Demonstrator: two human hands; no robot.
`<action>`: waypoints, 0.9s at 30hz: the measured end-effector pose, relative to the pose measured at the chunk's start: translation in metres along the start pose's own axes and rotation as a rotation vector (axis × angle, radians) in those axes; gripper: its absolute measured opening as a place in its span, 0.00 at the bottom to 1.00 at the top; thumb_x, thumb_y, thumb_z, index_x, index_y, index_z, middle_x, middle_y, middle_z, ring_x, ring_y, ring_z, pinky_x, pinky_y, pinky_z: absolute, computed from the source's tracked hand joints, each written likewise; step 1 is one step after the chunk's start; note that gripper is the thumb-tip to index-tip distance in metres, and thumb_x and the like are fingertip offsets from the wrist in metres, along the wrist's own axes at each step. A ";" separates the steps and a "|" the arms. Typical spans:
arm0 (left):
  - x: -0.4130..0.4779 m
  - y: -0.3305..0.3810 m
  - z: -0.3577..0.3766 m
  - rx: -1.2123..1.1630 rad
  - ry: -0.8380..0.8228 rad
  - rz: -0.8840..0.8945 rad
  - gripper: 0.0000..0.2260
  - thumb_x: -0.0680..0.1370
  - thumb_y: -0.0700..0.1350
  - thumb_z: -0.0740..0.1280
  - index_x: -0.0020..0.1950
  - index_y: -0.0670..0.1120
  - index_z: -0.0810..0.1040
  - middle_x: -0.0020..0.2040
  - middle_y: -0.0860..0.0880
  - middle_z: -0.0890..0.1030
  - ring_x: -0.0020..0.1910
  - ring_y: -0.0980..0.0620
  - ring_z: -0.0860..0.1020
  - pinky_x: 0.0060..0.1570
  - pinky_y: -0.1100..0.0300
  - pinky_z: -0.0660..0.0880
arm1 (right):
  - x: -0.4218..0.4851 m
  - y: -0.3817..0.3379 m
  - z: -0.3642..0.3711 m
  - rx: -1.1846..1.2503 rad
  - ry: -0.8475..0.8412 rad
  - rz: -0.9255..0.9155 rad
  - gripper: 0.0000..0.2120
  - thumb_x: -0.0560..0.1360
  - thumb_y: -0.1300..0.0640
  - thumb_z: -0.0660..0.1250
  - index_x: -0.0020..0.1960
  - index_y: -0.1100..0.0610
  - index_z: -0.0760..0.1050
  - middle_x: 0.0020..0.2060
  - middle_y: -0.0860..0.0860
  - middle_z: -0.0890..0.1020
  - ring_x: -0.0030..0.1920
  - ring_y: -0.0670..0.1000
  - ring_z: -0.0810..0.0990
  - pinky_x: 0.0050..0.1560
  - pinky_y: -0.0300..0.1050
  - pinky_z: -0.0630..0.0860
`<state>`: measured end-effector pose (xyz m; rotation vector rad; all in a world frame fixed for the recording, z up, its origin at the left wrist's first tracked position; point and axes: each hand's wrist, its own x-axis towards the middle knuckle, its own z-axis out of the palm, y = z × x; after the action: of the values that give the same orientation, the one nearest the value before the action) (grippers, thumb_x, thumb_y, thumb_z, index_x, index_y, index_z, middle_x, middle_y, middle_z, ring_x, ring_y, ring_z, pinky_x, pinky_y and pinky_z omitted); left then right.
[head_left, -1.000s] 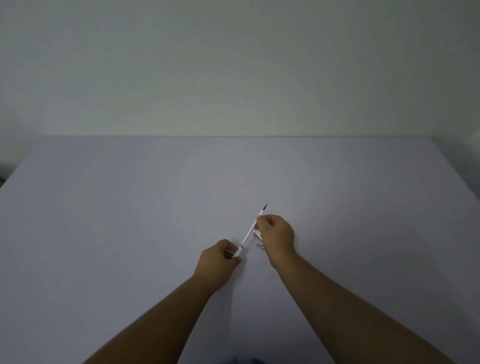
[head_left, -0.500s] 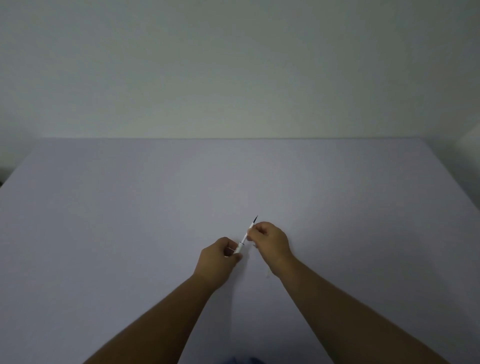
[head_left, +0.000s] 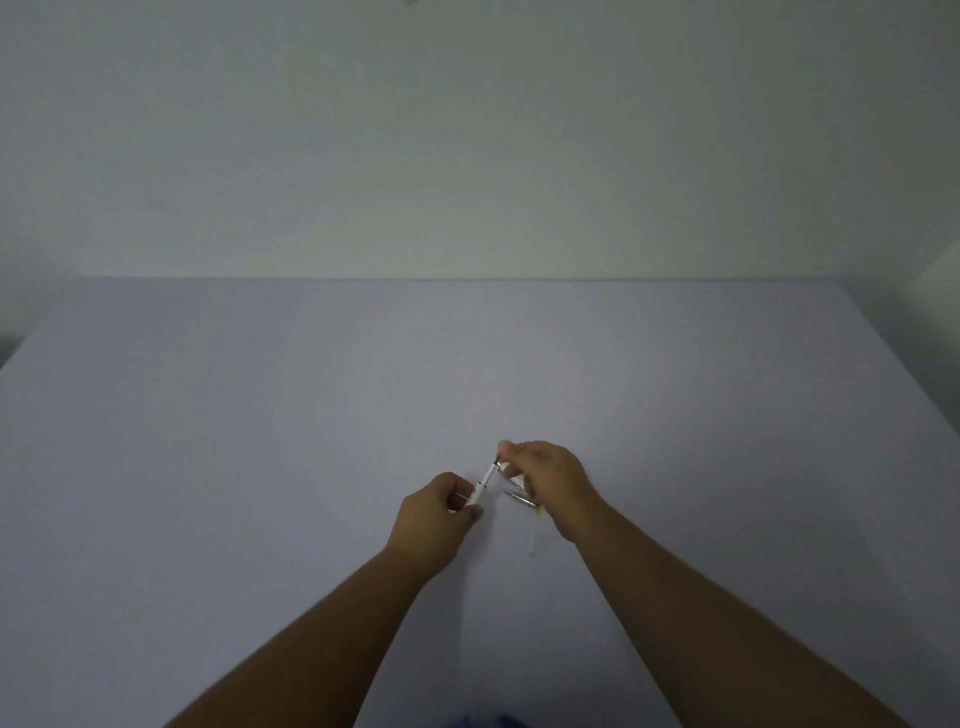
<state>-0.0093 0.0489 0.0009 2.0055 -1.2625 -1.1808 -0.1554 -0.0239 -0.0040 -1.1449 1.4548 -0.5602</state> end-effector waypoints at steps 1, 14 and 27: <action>0.000 -0.001 -0.001 -0.006 0.002 -0.009 0.04 0.74 0.44 0.69 0.42 0.51 0.75 0.42 0.47 0.81 0.43 0.46 0.80 0.38 0.61 0.72 | 0.002 0.002 -0.001 -0.079 0.057 -0.028 0.12 0.73 0.48 0.67 0.42 0.56 0.81 0.37 0.50 0.82 0.35 0.48 0.76 0.38 0.41 0.71; -0.004 -0.007 -0.007 -0.031 -0.032 -0.007 0.12 0.77 0.45 0.66 0.58 0.57 0.74 0.45 0.47 0.82 0.42 0.50 0.79 0.36 0.65 0.72 | -0.002 0.035 0.011 -1.103 0.041 -0.422 0.11 0.78 0.57 0.57 0.52 0.59 0.76 0.50 0.56 0.79 0.52 0.57 0.76 0.46 0.48 0.73; -0.007 -0.002 -0.006 0.000 -0.040 0.031 0.11 0.77 0.45 0.65 0.57 0.57 0.75 0.44 0.47 0.82 0.43 0.48 0.80 0.34 0.65 0.72 | -0.002 -0.012 0.009 0.358 0.196 -0.045 0.05 0.75 0.56 0.68 0.40 0.54 0.79 0.32 0.50 0.81 0.29 0.43 0.78 0.31 0.33 0.78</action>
<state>-0.0048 0.0563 0.0050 1.9637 -1.3083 -1.2121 -0.1433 -0.0250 0.0053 -0.8582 1.4231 -0.9449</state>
